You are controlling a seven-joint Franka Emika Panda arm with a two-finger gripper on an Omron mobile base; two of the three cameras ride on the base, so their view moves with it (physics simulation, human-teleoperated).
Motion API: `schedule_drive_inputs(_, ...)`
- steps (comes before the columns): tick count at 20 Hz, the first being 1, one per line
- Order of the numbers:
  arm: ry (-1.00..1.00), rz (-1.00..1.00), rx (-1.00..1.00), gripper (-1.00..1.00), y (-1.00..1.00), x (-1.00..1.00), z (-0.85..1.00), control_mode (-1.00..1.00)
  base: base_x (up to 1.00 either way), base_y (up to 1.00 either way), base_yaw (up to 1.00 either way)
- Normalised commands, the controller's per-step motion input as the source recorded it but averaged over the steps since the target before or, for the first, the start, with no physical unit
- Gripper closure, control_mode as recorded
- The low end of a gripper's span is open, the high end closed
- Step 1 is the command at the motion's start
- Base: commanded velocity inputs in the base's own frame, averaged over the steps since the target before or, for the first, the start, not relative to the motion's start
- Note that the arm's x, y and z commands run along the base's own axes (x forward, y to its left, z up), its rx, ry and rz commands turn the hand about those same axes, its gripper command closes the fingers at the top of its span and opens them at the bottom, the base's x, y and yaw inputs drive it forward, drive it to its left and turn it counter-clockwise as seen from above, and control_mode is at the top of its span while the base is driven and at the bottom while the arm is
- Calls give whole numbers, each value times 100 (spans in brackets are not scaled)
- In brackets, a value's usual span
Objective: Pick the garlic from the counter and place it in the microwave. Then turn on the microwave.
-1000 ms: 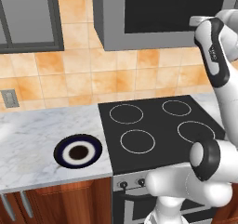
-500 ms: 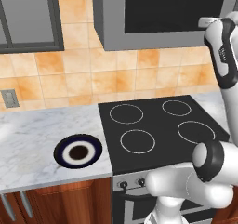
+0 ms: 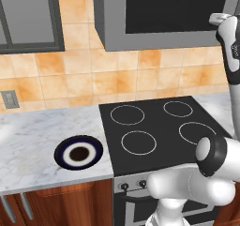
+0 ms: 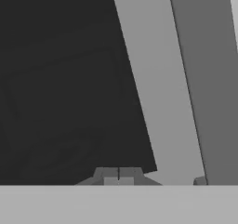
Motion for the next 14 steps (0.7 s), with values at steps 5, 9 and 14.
schedule_drive_inputs(5,0,0,13,100,-23,-17,0,-100,0,0,0)
schedule_drive_inputs(9,0,0,11,100,-20,-26,0,-100,0,0,0)
schedule_drive_inputs(14,0,0,7,100,-15,-28,0,-100,0,0,0)
